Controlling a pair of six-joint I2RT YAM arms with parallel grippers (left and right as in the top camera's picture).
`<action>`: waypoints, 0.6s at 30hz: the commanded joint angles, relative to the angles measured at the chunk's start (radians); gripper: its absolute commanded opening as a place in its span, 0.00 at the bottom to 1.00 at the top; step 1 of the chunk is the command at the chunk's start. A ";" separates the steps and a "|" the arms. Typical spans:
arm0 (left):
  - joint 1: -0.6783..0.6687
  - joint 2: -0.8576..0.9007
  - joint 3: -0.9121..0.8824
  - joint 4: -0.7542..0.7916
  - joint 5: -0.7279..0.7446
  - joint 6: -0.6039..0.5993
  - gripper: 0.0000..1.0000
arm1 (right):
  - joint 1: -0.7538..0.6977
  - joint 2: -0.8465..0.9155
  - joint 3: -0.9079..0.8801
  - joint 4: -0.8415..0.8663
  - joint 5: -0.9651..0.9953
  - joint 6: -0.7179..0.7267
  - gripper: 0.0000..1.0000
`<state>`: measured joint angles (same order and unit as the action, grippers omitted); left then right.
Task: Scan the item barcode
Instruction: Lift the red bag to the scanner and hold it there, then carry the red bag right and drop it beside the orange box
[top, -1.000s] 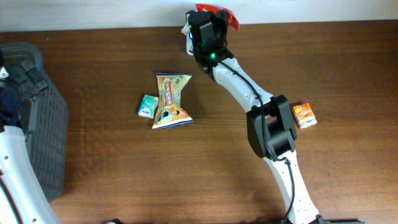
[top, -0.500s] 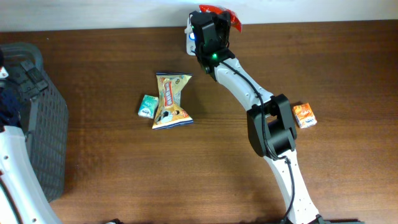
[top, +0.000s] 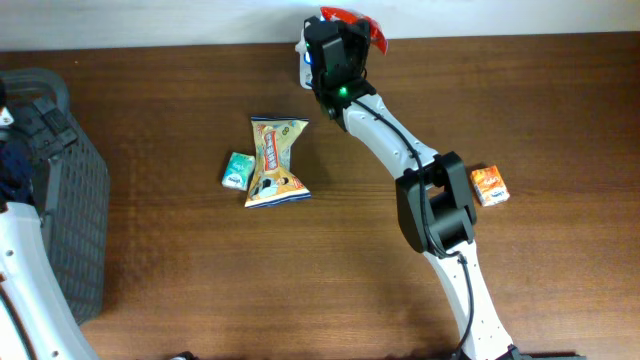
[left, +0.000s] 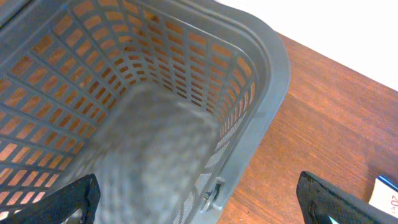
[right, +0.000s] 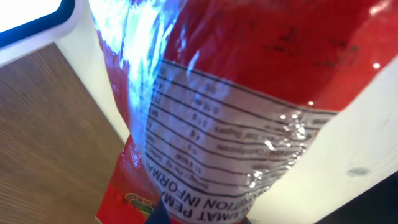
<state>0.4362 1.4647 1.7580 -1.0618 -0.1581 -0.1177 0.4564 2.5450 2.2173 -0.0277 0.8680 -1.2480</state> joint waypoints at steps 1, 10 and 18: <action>0.004 0.005 0.003 0.001 -0.004 -0.009 0.99 | 0.007 -0.190 -0.005 -0.080 0.023 0.226 0.04; 0.004 0.005 0.003 0.001 -0.004 -0.009 0.99 | -0.063 -0.520 -0.005 -0.718 -0.397 0.988 0.04; 0.004 0.005 0.003 0.001 -0.004 -0.009 0.99 | -0.476 -0.543 -0.005 -1.224 -1.214 1.624 0.04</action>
<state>0.4362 1.4647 1.7580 -1.0622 -0.1581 -0.1177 0.1249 1.9594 2.2158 -1.1332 0.0051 0.0990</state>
